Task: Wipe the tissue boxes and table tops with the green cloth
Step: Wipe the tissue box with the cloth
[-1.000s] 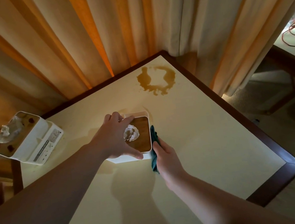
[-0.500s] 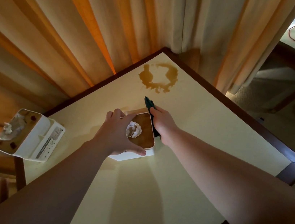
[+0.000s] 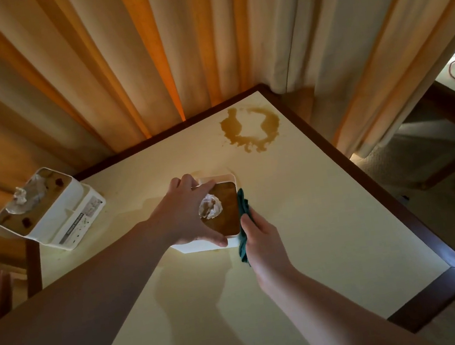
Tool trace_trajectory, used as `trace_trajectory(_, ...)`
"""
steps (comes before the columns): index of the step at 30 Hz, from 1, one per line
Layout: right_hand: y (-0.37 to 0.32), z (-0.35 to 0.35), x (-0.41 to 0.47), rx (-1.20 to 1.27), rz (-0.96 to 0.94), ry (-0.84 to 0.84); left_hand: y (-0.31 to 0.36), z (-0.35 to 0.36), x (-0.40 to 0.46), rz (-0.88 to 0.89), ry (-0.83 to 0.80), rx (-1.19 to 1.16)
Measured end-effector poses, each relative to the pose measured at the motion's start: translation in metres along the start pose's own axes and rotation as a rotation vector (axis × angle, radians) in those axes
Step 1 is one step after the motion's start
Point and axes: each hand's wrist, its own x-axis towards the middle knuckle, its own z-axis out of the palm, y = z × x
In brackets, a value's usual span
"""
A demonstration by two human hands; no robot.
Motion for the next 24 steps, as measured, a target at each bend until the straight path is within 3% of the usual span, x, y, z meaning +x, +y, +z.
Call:
trace_trajectory(9,-0.043,0.008,0.072,0.018,0.075,0.05,-0.003,0.003,0.0,0.008,0.0,-0.032)
trace_trajectory(17,0.002,-0.001,0.049,0.03,0.133,0.034,-0.004,0.004,0.003,-0.015,0.009,-0.037)
trace_trajectory(24,0.012,-0.02,0.034,-0.009,0.167,0.05,0.007,0.003,0.0,-0.111,0.055,0.116)
